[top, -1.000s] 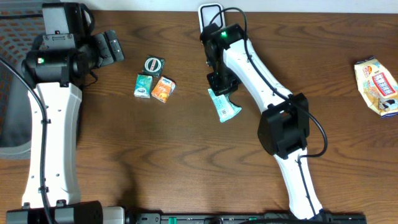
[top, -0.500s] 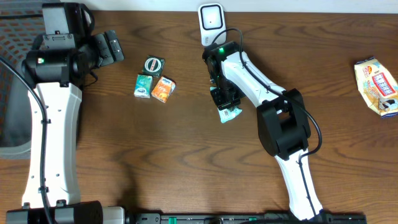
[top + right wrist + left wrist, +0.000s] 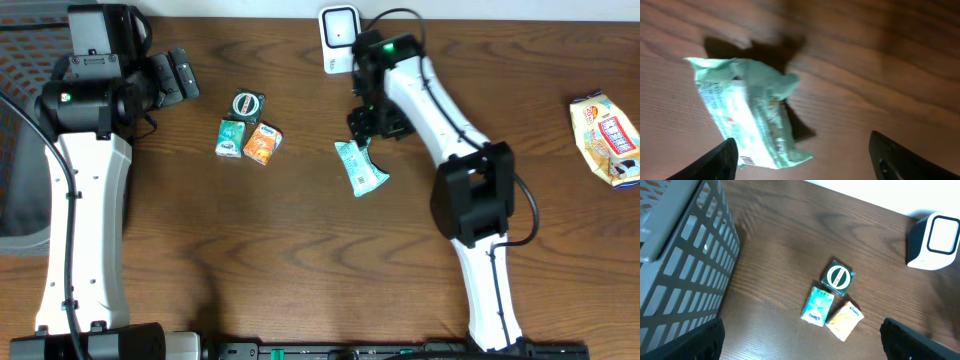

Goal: Scan the item barcode

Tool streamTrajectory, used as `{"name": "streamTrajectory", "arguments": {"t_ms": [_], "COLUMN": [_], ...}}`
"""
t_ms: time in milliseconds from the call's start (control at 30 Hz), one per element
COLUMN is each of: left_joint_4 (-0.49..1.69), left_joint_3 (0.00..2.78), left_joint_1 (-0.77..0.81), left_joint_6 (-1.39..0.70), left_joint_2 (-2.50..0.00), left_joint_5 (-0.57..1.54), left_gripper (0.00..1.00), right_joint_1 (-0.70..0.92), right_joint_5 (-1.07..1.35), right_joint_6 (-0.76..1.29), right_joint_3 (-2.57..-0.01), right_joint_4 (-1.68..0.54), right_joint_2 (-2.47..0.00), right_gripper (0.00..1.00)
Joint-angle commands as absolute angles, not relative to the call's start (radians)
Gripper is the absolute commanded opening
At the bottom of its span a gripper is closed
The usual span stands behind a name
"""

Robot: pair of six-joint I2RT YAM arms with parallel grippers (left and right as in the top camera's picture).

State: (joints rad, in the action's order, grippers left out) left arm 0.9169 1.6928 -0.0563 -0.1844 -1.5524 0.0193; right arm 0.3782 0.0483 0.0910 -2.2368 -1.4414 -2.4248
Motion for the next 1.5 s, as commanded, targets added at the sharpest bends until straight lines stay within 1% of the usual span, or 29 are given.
{"name": "streamTrajectory", "arguments": {"t_ms": [0, 133, 300, 333, 433, 467, 500, 533, 567, 633, 733, 767, 833, 1067, 1200, 1367, 1467], "left_joint_4": [0.92, 0.92, 0.92, 0.92, 0.92, 0.92, 0.92, 0.92, 0.92, 0.92, 0.92, 0.92, 0.92, 0.92, 0.92, 0.92, 0.92], "left_joint_3": [1.689, 1.689, 1.689, 1.689, 1.689, 1.689, 1.689, 1.689, 1.689, 1.689, 1.689, 1.689, 1.689, 1.689, 1.689, 1.689, 1.689], "left_joint_1": [-0.056, -0.056, -0.056, -0.056, -0.056, -0.056, -0.056, -0.056, -0.056, -0.056, -0.056, -0.056, -0.056, -0.056, -0.056, -0.056, -0.056], "left_joint_6": [-0.193, -0.193, -0.193, -0.192, -0.193, -0.192, -0.193, -0.193, -0.193, -0.193, -0.193, -0.193, -0.193, -0.193, -0.193, -0.193, -0.193], "left_joint_2": [-1.558, -1.558, -1.558, -1.558, -1.558, -1.558, -1.558, -1.558, -1.558, -1.558, -1.558, -1.558, -1.558, -1.558, -1.558, -1.558, -1.558], "left_joint_5": [0.007, 0.007, 0.007, 0.007, 0.007, 0.007, 0.007, 0.007, 0.007, 0.007, 0.007, 0.007, 0.007, 0.007, 0.007, 0.007, 0.007], "left_gripper": [0.97, 0.98, 0.98, 0.98, 0.98, 0.98, 0.98, 0.98, 0.98, 0.98, 0.98, 0.98, 0.98, 0.98, 0.98, 0.98, 0.98], "right_joint_1": [0.328, 0.311, 0.288, 0.285, 0.281, 0.281, 0.281, 0.281, 0.281, 0.281, 0.281, 0.281, 0.281, 0.254, 0.212, 0.187, 0.176], "right_joint_5": [0.291, 0.397, 0.486, 0.501, 0.551, 0.559, 0.561, 0.56, 0.561, 0.561, 0.587, 0.606, 0.691, 0.915, 1.11, 1.132, 1.128], "right_joint_6": [-0.025, -0.093, -0.096, -0.096, -0.095, -0.096, -0.095, -0.095, -0.095, -0.095, -0.091, -0.091, -0.091, -0.091, -0.091, -0.091, -0.091], "right_joint_3": [-2.201, -2.148, -2.059, -2.04, -1.996, -1.985, -1.964, -1.946, -1.93, -1.905, -1.892, -1.892, -1.897, -1.978, -2.12, -2.282, -2.32], "right_joint_4": [-1.417, -1.38, -1.332, -1.312, -1.274, -1.267, -1.252, -1.24, -1.226, -1.206, -1.195, -1.195, -1.188, -1.178, -1.178, -1.231, -1.254], "right_joint_2": [-2.426, -2.426, -2.426, -2.426, -2.426, -2.426, -2.426, -2.426, -2.426, -2.426, -2.426, -2.426, -2.426, -2.426, -2.426, -2.409, -2.367], "right_gripper": [0.81, 0.82, 0.82, 0.8, 0.72, 0.7, 0.66, 0.61, 0.5, 0.36, 0.21, 0.17, 0.01, 0.01, 0.01, 0.01, 0.01]}}
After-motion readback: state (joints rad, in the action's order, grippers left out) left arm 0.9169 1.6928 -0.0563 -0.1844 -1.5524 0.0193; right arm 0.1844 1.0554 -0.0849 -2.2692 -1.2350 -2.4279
